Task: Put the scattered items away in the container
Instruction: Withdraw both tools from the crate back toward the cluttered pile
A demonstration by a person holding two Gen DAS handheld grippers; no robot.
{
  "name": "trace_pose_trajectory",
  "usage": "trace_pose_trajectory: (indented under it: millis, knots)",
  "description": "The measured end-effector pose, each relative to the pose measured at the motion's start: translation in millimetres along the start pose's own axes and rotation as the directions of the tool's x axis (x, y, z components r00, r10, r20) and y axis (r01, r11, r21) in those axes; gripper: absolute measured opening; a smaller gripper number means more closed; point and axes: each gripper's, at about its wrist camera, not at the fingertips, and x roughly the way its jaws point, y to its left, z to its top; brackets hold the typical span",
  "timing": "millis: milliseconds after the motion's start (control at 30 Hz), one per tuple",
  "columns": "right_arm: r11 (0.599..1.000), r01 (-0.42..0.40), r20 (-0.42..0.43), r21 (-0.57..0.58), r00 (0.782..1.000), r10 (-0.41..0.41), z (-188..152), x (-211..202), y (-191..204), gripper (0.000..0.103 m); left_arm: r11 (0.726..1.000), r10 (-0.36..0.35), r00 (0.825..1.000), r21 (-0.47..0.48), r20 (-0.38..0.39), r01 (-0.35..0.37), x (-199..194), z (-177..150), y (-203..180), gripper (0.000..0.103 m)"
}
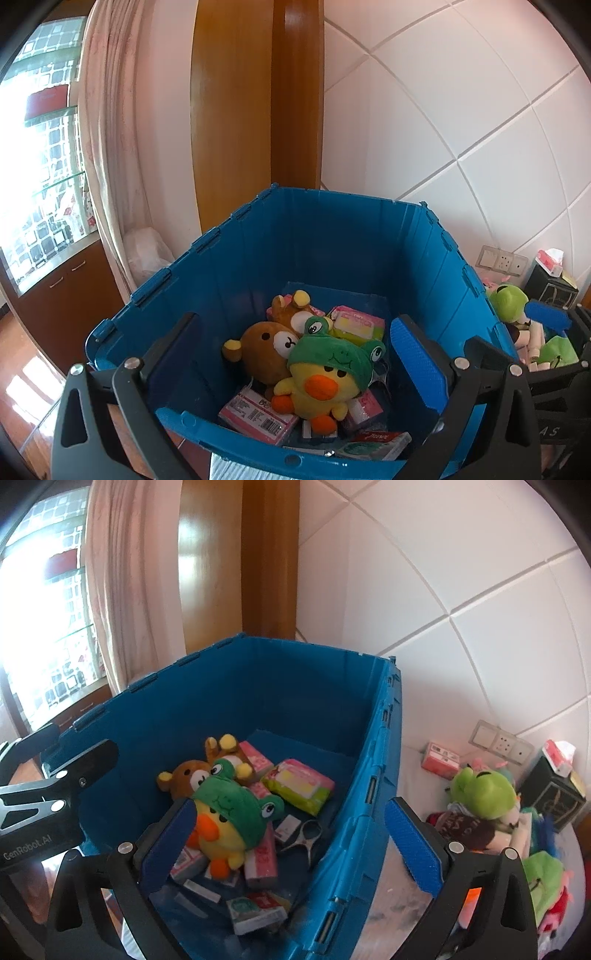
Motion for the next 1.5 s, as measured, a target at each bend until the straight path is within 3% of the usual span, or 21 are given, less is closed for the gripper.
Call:
trace_pose_trajectory:
  millis: [467,900,1100,1300,1500]
  knots:
    - [0.999,0.002,0.038,0.033,0.999,-0.004,-11.6,-30.7,-16.2,0.103,1.0,0.015,1.0,-0.006,0.02,-0.015,-22.9,-6.6,-12.5,0.103]
    - [0.995,0.025,0.084,0.096,0.996,-0.033,-47.3,-90.4,-87.4,0.103,0.999,-0.015,0.998,0.029,0.053,0.013,-75.8,-32.4,-92.4,0.103]
    - [0.99,0.051,0.088,0.135,0.994,-0.064,-93.8,-133.0,-158.8,0.103,0.997,-0.063,0.995,0.045,0.074,0.06,-112.9,-55.3,-164.0,0.103]
    - [0.974,0.1,0.028,0.202,0.994,-0.108,-166.8,-163.1,-247.7,0.103,0.991,-0.118,0.992,0.072,0.055,0.114,-137.3,-102.4,-241.2,0.103]
    - [0.939,0.166,-0.097,0.302,0.985,-0.143,-243.9,-162.4,-320.1,0.103,0.987,-0.123,0.989,0.094,-0.077,0.13,-121.1,-165.2,-294.2,0.103]
